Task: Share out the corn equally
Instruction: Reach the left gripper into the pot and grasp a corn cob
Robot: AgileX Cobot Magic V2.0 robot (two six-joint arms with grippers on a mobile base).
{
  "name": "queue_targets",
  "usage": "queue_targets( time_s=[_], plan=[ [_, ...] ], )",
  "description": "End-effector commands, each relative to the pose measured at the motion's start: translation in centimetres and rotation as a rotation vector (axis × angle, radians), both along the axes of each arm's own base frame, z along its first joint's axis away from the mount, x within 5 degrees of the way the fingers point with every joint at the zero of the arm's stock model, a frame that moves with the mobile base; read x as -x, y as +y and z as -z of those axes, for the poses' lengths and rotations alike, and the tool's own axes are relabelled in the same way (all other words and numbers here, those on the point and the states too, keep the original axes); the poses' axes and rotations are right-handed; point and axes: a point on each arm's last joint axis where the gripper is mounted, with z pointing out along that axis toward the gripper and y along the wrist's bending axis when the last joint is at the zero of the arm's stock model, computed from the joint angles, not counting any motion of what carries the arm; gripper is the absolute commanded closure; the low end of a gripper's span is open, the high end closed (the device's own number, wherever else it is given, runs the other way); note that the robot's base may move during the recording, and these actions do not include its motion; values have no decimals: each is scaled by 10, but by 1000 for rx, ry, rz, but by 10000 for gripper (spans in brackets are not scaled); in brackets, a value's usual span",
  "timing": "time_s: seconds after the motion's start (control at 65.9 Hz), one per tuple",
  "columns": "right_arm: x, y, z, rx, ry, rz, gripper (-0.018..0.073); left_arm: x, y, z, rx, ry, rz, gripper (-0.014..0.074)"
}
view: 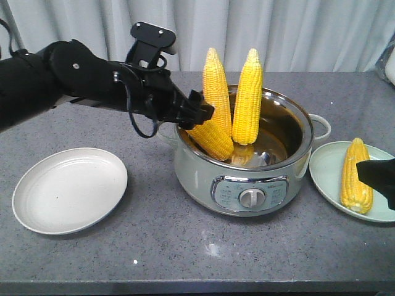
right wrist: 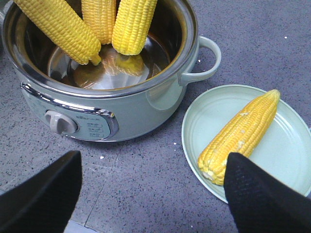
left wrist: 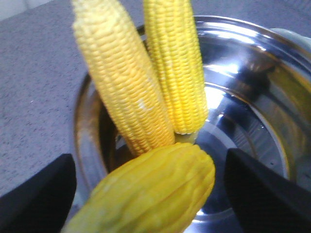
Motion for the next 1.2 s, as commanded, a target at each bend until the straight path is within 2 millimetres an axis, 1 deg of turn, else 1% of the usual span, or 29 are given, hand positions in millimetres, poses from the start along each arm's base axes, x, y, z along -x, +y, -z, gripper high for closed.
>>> queue_targets(
  time_s=[0.0,0.106,0.197,0.288,0.379,0.576,0.637,0.728,0.849,1.016,1.183],
  plan=[
    [-1,0,-13,-14,-93,1,-21,4,-13,-30,76,-120,6,10],
    [-1,0,-13,-14,-92,1,-21,0,-22,-25,72,-147,11,10],
    [-1,0,-13,-14,-92,1,-21,-4,-24,-21,76,-159,-3,13],
    [-1,0,-13,-14,-92,1,-21,-5,-24,-20,76,-160,-7,42],
    [-1,0,-13,-14,-92,1,-21,-5,-25,-20,75,-160,-7,113],
    [-1,0,-13,-14,-91,1,-21,-4,-25,-19,72,-152,-1,312],
    [-1,0,-13,-14,-90,1,-21,-4,-25,-19,72,-152,-1,356],
    [-1,0,-13,-14,-90,1,-21,-4,-24,-21,74,-155,-1,405],
    [-1,0,-13,-14,-90,1,-21,-3,-24,-23,77,-161,-2,412],
    [-1,0,-13,-14,-89,0,-21,3,-19,-38,97,-193,-7,412],
    [-1,0,-13,-14,-89,0,-21,17,-8,-68,140,-270,-19,409]
  ],
)
